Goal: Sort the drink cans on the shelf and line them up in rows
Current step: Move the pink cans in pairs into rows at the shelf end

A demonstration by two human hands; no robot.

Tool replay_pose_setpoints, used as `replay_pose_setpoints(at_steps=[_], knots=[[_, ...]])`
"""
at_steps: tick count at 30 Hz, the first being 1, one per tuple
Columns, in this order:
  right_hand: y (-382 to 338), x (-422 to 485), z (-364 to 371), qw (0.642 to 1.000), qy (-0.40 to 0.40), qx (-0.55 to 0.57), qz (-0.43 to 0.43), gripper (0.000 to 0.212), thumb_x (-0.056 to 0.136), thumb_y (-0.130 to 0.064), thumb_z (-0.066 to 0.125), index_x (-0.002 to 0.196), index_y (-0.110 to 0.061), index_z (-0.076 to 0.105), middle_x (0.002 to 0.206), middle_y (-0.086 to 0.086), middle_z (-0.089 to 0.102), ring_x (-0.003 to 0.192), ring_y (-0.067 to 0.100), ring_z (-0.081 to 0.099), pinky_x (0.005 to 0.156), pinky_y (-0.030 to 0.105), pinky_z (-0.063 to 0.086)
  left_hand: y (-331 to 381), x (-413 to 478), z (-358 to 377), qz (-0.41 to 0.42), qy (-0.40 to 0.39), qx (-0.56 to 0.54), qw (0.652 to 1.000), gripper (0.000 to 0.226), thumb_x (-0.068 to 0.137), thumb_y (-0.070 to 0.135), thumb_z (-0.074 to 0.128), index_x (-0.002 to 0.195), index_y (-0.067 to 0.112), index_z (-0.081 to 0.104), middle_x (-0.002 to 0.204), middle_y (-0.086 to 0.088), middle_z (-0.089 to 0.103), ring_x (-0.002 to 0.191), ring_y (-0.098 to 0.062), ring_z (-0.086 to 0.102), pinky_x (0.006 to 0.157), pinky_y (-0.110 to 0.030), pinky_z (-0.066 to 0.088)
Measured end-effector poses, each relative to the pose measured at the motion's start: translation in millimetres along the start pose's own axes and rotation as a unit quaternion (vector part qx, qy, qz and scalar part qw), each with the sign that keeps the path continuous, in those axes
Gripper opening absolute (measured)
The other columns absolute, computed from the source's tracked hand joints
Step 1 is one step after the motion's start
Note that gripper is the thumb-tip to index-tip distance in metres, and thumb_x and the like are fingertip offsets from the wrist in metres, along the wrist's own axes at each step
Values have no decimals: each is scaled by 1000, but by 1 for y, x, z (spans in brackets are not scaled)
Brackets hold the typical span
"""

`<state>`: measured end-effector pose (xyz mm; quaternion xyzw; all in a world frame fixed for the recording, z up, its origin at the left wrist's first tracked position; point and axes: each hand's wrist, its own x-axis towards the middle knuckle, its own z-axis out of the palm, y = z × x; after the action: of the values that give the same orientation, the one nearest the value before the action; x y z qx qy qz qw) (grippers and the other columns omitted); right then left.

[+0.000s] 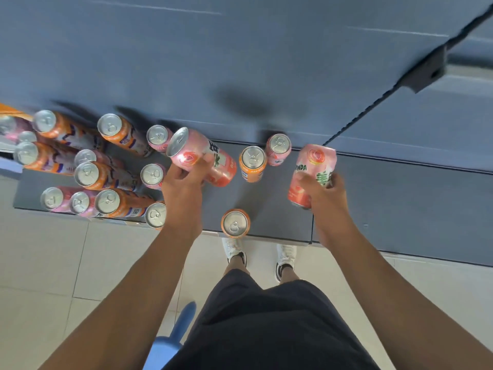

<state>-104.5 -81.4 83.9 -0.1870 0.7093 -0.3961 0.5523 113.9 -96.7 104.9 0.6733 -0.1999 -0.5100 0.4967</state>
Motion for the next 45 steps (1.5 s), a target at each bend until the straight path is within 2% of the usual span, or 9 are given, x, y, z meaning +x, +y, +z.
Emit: replay_pose_setpoints(at_steps=[3, 8, 13, 17, 22, 28, 33, 41, 45], knots=[[-21, -13, -9, 998, -69, 15, 1, 29, 79, -27, 76, 105, -22, 65, 95, -2, 72, 87, 16, 67, 91, 46, 54, 16, -15, 0, -54, -98, -97, 989, 30, 83, 38, 66, 107, 19, 66, 100, 3, 72, 99, -15, 67, 88, -33, 54], [-56, -31, -22, 988, -147, 27, -44, 46, 74, -30, 78, 116, -16, 64, 99, -1, 74, 93, 15, 70, 87, 38, 55, 39, -42, 15, -72, -190, -179, 962, 43, 94, 50, 45, 124, 22, 57, 112, 0, 69, 105, -15, 65, 96, -41, 48], [-81, -45, -35, 977, -182, 105, -40, 20, 90, -14, 65, 109, -19, 61, 88, -6, 75, 83, 10, 71, 82, 36, 55, 51, -72, 38, -66, -186, -136, 971, 59, 78, 52, 71, 125, 17, 57, 102, -1, 70, 95, -14, 69, 84, -40, 56], [-94, -51, -59, 944, -271, 187, -31, 45, 80, -8, 66, 124, -6, 56, 106, 5, 72, 97, 17, 69, 92, 37, 54, 52, -92, 46, -38, -212, -81, 973, 113, 49, 41, 96, 144, 15, 40, 125, -10, 63, 108, -20, 66, 79, -40, 57], [-99, -51, -78, 950, -245, 180, -67, 63, 73, -9, 77, 131, -8, 51, 113, 6, 72, 97, 19, 71, 82, 36, 59, 50, -120, 58, -15, -240, -66, 968, 101, 51, 33, 95, 139, 20, 47, 125, -10, 65, 107, -22, 66, 91, -49, 53], [-105, -62, -98, 966, -210, 121, -94, 55, 82, -6, 73, 127, -19, 44, 100, -3, 68, 77, 6, 70, 64, 31, 56, 48, -154, 76, -12, -253, -52, 966, 104, 44, 47, 97, 134, 20, 53, 122, -9, 68, 109, -24, 67, 94, -48, 53], [-109, -79, -112, 967, -207, 70, -133, 30, 82, -7, 75, 103, -22, 60, 80, -10, 72, 70, 4, 69, 55, 21, 54, 53, -171, 89, 12, -268, -8, 963, 84, 52, 33, 90, 127, 15, 57, 114, -9, 71, 107, -27, 66, 94, -52, 53], [-97, -113, -120, 972, -147, 96, -153, 28, 84, -9, 75, 105, -21, 60, 83, -5, 71, 69, 6, 69, 55, 24, 55, 54, -170, 81, 43, -300, 48, 952, 61, 62, 16, 77, 120, 20, 60, 108, -3, 74, 102, -22, 70, 73, -28, 58], [-83, -132, -122, 977, -95, 96, -164, 26, 84, -15, 75, 105, -23, 62, 88, -4, 72, 75, 9, 71, 58, 26, 56, 55, -168, 75, 55, -335, 82, 937, 68, 60, 19, 80, 124, 23, 59, 110, -4, 73, 104, -25, 69, 75, -30, 58]])
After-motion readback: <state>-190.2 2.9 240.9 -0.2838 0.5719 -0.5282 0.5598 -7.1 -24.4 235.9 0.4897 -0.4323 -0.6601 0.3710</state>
